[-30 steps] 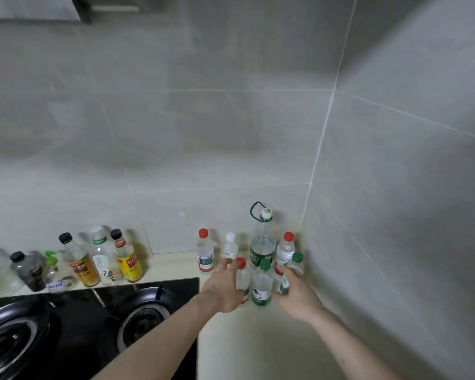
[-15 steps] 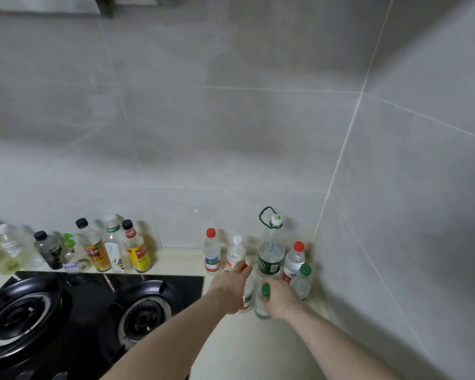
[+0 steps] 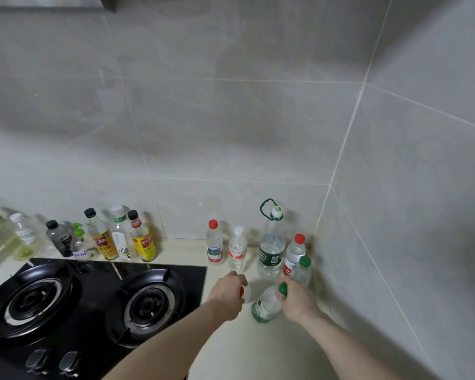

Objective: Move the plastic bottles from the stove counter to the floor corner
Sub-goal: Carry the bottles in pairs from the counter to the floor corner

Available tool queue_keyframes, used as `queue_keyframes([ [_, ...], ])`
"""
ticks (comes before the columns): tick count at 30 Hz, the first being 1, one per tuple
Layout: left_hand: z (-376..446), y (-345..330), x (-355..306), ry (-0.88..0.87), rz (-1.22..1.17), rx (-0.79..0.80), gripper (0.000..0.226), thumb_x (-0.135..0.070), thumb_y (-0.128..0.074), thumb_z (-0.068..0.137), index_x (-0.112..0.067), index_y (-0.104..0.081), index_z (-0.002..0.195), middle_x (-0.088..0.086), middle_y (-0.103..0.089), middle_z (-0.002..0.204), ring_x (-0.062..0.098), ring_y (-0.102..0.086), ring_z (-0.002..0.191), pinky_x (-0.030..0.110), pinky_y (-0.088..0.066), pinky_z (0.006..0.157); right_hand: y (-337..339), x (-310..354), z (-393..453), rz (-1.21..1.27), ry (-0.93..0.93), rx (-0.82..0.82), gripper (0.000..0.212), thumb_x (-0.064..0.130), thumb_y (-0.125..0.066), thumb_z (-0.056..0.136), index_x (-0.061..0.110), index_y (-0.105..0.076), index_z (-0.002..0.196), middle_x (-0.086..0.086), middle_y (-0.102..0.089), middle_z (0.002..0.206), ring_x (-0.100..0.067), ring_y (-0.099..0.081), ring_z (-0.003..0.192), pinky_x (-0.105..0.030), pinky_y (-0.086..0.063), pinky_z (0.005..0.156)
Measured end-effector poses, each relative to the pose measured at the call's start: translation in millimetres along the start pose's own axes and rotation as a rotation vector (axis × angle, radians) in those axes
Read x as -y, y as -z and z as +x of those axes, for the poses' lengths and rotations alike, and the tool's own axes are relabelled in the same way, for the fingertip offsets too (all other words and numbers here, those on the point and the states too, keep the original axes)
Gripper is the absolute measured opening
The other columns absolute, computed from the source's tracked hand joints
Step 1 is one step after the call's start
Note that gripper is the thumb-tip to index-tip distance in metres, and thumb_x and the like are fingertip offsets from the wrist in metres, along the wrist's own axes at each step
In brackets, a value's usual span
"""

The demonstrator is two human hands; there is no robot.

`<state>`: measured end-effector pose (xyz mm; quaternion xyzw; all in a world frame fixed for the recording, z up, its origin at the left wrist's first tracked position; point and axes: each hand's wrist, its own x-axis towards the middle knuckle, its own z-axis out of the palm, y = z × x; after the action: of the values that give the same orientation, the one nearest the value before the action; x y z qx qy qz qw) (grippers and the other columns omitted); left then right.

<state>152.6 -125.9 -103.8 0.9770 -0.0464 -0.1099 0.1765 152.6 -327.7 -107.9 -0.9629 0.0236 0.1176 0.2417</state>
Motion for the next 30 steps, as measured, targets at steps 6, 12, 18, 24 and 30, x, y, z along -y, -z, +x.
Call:
queue_keyframes([
  [6, -34.1, -10.2, 11.9, -0.030, 0.006, -0.043, 0.037, -0.006, -0.061, 0.090, -0.021, -0.062, 0.124, -0.001, -0.059, 0.119, 0.023, -0.061, 0.102, 0.027, -0.047, 0.082, -4.2, 4.1, -24.5, -0.053, 0.052, 0.131, 0.028, 0.040, -0.058, 0.099, 0.024, -0.058, 0.122, 0.000, -0.062, 0.109, -0.023, -0.061, 0.099, -0.033, -0.053, 0.087],
  [12, -72.7, -6.3, 25.2, 0.014, -0.070, -0.089, 0.032, -0.008, -0.058, 0.090, -0.025, -0.063, 0.118, -0.005, -0.061, 0.116, 0.020, -0.062, 0.100, 0.025, -0.044, 0.077, -9.3, 22.3, -46.5, 0.000, 0.126, 0.126, 0.017, 0.034, -0.068, 0.086, 0.033, -0.063, 0.103, 0.008, -0.070, 0.103, -0.018, -0.064, 0.091, -0.029, -0.052, 0.076],
  [18, -123.9, -6.7, 48.0, 0.059, -0.131, -0.087, 0.029, -0.013, -0.059, 0.090, -0.025, -0.064, 0.116, -0.006, -0.061, 0.117, 0.020, -0.060, 0.106, 0.031, -0.049, 0.090, -21.0, 27.1, -72.5, 0.067, 0.150, 0.150, 0.017, 0.022, -0.073, 0.072, 0.035, -0.068, 0.082, 0.012, -0.075, 0.088, -0.011, -0.067, 0.086, -0.020, -0.050, 0.070],
  [24, -169.4, 4.1, 63.7, 0.083, -0.248, -0.124, 0.028, -0.021, -0.064, 0.088, -0.031, -0.065, 0.114, -0.014, -0.061, 0.115, 0.011, -0.061, 0.104, 0.026, -0.048, 0.091, -22.7, 47.1, -98.3, 0.155, 0.159, 0.111, 0.022, 0.025, -0.079, 0.075, 0.043, -0.069, 0.083, 0.023, -0.074, 0.090, -0.005, -0.069, 0.087, -0.023, -0.052, 0.079],
  [30, -237.3, 27.0, 97.6, 0.161, -0.402, -0.199, 0.024, -0.025, -0.065, 0.088, -0.036, -0.065, 0.109, -0.021, -0.064, 0.107, 0.000, -0.060, 0.097, 0.016, -0.047, 0.085, -19.5, 101.4, -138.8, 0.190, 0.233, 0.131, 0.028, 0.028, -0.083, 0.077, 0.046, -0.073, 0.095, 0.019, -0.076, 0.087, 0.002, -0.069, 0.074, -0.013, -0.049, 0.066],
])
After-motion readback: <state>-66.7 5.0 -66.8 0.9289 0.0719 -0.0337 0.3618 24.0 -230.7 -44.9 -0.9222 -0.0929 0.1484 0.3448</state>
